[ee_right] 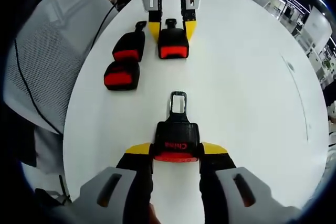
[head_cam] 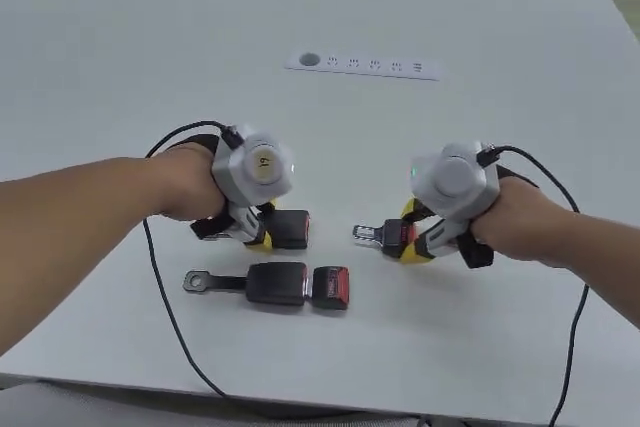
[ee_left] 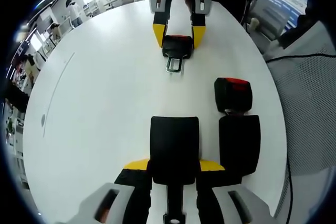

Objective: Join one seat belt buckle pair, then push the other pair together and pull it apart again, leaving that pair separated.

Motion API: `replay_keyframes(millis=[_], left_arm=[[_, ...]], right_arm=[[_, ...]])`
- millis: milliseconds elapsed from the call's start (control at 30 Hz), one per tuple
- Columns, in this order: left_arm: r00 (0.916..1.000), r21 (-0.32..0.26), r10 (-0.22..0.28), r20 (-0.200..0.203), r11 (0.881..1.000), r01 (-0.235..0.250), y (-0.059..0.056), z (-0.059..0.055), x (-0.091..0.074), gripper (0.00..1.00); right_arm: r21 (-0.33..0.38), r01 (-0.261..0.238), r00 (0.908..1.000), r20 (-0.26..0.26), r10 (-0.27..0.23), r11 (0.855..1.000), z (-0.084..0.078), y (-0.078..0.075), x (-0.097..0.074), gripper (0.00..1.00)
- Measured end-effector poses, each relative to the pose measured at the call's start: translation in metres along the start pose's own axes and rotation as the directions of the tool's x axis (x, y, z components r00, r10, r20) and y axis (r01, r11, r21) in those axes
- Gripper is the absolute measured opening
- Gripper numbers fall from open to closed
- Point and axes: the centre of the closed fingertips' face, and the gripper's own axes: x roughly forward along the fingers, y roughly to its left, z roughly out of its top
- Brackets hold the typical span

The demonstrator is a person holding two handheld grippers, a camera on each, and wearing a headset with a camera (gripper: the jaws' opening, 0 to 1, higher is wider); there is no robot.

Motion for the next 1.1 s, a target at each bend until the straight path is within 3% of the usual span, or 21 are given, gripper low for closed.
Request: replay_keyframes(millis=[167,567,667,933,1000,1100], left_arm=[[0.9998,0.002,0.015,-0.011,1.000,-0.015,0.002,-0.001,-0.002,0.32],[0.9994,0.017,0.031,-0.015,0.999,-0.030,0.004,-0.002,0.000,0.33],[0.9986,0.024,0.049,-0.022,0.999,-0.048,0.005,-0.001,0.000,0.34],[0.9900,-0.025,0.141,-0.006,0.990,-0.141,0.015,-0.005,-0.004,0.50],[0.9894,-0.019,0.144,-0.017,0.989,-0.144,0.010,-0.009,-0.007,0.52],[0.9861,-0.024,0.166,0.003,0.986,-0.166,0.005,-0.008,-0.018,0.55]], right_arm=[[-0.010,0.014,0.9995,-0.027,-0.014,1.000,-0.012,0.001,-0.005,0.33],[0.044,0.041,0.9988,-0.027,-0.040,0.998,-0.015,-0.001,-0.005,0.33],[0.036,0.067,0.9972,-0.038,-0.065,0.997,-0.012,-0.004,-0.004,0.37],[0.015,0.098,0.9947,-0.032,-0.098,0.995,-0.003,-0.005,-0.013,0.38],[-0.012,0.105,0.9942,-0.021,-0.105,0.994,0.000,-0.004,-0.017,0.38],[-0.010,0.120,0.9928,0.006,-0.120,0.993,0.008,0.001,-0.029,0.39]])
